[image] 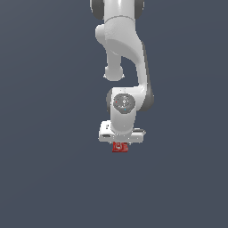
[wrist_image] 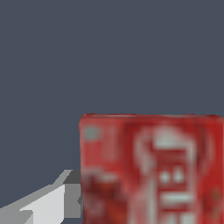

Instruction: Pick up the object and move it to a goal position.

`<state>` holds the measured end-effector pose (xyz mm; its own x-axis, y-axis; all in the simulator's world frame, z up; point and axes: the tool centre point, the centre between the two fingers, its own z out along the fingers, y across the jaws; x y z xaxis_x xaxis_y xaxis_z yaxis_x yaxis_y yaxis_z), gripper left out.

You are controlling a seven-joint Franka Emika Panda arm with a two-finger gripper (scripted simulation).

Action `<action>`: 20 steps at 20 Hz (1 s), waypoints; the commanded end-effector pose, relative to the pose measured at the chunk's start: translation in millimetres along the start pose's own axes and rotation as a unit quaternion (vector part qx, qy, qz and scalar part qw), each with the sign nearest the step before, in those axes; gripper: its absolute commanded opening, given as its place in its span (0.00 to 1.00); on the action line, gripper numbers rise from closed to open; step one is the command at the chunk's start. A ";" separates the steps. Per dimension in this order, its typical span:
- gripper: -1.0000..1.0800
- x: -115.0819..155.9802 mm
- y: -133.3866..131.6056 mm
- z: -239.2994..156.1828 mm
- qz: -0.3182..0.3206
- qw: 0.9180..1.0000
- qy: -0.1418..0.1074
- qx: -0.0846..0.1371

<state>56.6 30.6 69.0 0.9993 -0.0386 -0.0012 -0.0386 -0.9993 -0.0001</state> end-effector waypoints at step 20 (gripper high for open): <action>0.00 -50.0 158.5 -159.4 0.001 1.000 0.001 0.001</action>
<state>3.3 -119.1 221.3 0.9991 -0.0415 0.0013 -0.0415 -0.9991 -0.0008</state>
